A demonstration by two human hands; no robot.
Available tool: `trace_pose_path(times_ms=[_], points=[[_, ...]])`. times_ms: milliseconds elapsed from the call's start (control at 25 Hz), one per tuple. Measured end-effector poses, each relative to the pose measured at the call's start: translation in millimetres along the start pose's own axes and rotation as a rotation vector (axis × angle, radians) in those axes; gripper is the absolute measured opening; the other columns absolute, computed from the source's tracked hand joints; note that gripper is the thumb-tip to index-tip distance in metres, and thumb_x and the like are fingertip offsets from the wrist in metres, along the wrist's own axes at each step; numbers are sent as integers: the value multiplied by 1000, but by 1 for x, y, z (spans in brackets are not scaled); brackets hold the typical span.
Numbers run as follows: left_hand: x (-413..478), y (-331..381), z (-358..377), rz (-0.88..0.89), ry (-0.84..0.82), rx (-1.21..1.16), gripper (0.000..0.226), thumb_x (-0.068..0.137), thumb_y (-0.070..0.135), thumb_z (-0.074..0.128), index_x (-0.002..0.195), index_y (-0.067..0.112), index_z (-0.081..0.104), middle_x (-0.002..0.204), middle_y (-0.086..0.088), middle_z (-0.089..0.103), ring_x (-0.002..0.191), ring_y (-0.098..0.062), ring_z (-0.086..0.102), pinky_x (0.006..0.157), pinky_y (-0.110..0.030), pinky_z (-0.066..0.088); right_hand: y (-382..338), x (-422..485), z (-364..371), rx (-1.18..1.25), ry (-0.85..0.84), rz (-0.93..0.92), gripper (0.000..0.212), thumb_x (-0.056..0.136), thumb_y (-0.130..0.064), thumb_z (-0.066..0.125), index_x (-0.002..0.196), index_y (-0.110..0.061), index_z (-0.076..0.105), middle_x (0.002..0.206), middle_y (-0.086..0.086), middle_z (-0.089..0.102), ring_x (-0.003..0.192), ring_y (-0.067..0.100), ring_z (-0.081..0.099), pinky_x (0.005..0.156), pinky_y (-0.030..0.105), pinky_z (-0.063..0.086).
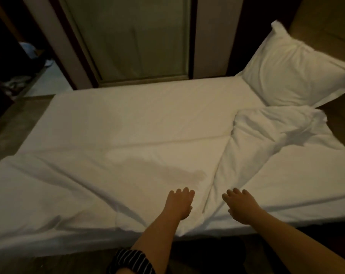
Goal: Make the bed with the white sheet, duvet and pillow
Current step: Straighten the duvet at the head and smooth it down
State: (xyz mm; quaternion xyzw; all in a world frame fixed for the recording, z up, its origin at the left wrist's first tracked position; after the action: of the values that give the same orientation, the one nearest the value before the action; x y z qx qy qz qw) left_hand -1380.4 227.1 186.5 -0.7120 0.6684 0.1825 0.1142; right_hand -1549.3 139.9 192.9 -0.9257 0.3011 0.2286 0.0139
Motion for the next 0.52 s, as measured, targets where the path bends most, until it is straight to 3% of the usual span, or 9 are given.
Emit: trace_pose_path(times_ms=[160,520], points=[[58,31,-35,-6,-27,28,41,99,28,44,134,10,35,133,-14,42,116,-33,47,94,-43,37,54,27,-13,30,16,-6,40,98,-24,44,136,-14,36,137,6,43,126,24,40,104,37,32],[251,100,-80,-250,-86,-203,38,99,31,41,133,13,37,130,-9,45,115,-29,48,91,-39,38,246,132,-1,6,5,-100,42,96,-25,47,135,-14,36,133,6,44,123,24,41,97,35,34]])
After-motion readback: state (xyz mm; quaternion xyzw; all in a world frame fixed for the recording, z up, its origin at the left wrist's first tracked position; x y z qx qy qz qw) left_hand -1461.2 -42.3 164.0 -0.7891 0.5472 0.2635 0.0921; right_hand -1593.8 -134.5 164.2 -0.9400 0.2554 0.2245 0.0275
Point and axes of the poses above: each hand's wrist, its own x-axis towards the middle knuckle, its own z-axis out of the palm, y = z × x, the point moved 3 cm from there along x, towards the middle knuckle
